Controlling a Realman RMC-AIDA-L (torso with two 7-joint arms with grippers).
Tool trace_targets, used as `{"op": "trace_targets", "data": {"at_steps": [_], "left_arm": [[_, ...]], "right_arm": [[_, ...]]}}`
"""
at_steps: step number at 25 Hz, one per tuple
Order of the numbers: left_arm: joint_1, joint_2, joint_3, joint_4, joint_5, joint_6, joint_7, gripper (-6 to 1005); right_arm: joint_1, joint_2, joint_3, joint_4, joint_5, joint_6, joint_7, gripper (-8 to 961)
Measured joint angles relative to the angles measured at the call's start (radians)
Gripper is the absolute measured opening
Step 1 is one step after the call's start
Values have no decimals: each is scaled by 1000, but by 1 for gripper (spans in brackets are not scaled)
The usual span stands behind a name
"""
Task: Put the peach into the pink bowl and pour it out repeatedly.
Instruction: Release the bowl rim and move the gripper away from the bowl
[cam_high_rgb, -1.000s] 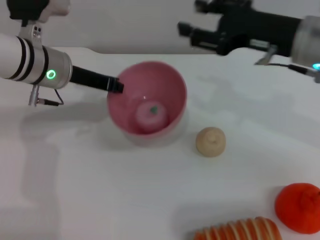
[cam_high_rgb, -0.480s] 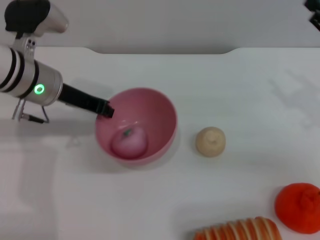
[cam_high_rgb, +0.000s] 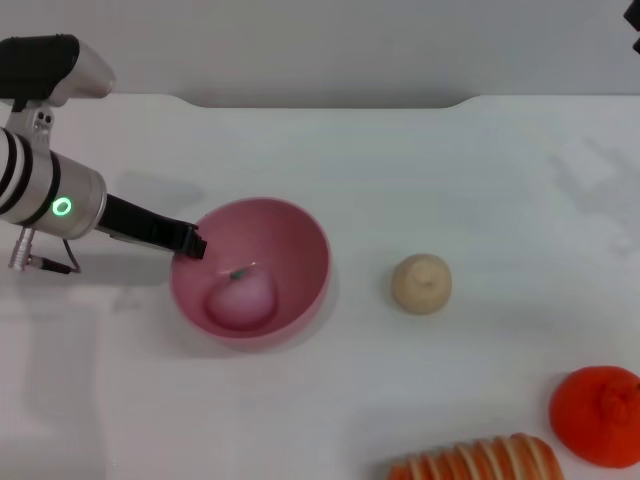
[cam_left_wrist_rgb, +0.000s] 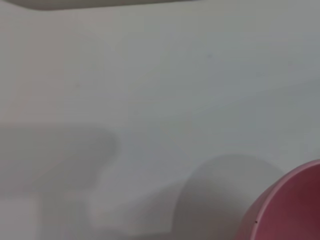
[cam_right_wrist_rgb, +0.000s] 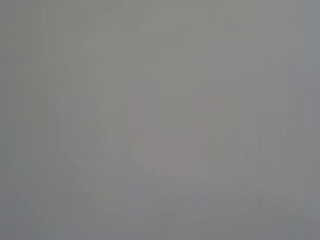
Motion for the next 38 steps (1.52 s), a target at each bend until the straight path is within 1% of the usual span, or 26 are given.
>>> {"op": "trace_targets", "data": {"at_steps": [11,14,26,32,38], "left_arm": [[0,2,0,-22,1,9,0,44],[-11,5,0,-60,1,34,4,44],[-13,6,-1,-54,1,29,7,53],[-20,1,0,-33,-9,23,19,60],[-21,-2,4,10,-25,16,22,290]], "right_arm": [[41,-1,0,39,2,-2,-1,623],[51,-1,2,49,2,-2,-6,623],[62,-2,3,58,3,-2,-24,622],[62,-2,3,59,3,-2,-25,618],[58,-2,3,60,3,3,-25,618]]}}
